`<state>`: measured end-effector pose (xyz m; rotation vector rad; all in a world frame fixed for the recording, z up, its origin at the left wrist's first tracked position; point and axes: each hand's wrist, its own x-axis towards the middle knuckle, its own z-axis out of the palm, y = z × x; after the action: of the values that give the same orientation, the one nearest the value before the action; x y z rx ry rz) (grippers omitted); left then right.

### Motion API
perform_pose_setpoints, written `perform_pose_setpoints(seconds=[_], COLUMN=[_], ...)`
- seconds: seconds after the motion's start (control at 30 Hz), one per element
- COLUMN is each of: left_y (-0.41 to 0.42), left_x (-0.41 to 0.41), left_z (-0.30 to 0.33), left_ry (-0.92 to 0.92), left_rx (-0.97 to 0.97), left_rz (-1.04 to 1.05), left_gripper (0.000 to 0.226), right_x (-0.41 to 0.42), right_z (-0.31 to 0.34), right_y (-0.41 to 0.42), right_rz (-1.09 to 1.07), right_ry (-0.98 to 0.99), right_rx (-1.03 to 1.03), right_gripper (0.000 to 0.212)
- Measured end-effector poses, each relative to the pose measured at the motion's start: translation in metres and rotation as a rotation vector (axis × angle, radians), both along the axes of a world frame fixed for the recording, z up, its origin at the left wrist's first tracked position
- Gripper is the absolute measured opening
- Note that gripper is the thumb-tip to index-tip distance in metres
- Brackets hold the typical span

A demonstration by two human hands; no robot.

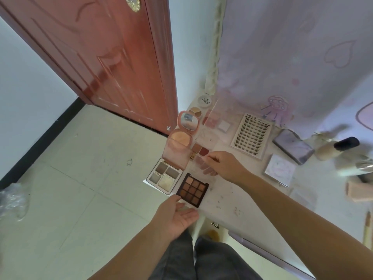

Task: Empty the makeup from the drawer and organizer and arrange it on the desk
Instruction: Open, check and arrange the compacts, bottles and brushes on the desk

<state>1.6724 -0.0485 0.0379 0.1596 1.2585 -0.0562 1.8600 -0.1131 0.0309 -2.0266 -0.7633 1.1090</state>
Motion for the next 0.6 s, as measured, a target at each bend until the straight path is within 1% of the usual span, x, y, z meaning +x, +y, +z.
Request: perform_pose_setpoints(seconds=[0.07, 0.13, 0.2, 0.27, 0.3, 0.37, 0.47, 0.53, 0.6], left_y=[0.0, -0.003, -0.011, -0.026, -0.034, -0.05, -0.073, -0.086, -0.094], left_x=[0.0, -0.001, 0.001, 0.008, 0.014, 0.033, 0.077, 0.109, 0.137], left_z=[0.002, 0.004, 0.006, 0.008, 0.009, 0.011, 0.011, 0.007, 0.0], left_ry=[-0.005, -0.002, 0.003, 0.003, -0.011, -0.052, -0.102, -0.111, -0.128], left_rx=[0.006, 0.025, 0.036, 0.022, -0.001, -0.038, -0.02, 0.009, 0.037], left_rz=[-0.009, -0.045, -0.12, -0.228, -0.279, -0.36, -0.418, -0.41, -0.375], left_gripper=[0.052, 0.05, 0.046, 0.042, 0.04, 0.036, 0.03, 0.026, 0.022], right_x=[-0.004, -0.002, 0.008, 0.025, 0.036, 0.058, 0.075, 0.077, 0.077], right_z=[0.0, 0.004, 0.012, 0.022, 0.026, 0.026, 0.011, -0.004, -0.012], right_y=[0.0, -0.006, -0.021, -0.049, -0.066, -0.103, -0.141, -0.148, -0.148], right_rz=[0.006, -0.007, -0.068, -0.147, -0.18, -0.173, -0.063, -0.049, -0.055], right_ry=[-0.017, -0.077, -0.14, -0.229, -0.304, -0.457, -0.537, -0.582, -0.625], right_rx=[-0.017, -0.026, -0.032, -0.06, -0.091, -0.238, -0.507, -0.536, -0.478], right_gripper=[0.024, 0.026, 0.027, 0.023, 0.022, 0.024, 0.037, 0.037, 0.031])
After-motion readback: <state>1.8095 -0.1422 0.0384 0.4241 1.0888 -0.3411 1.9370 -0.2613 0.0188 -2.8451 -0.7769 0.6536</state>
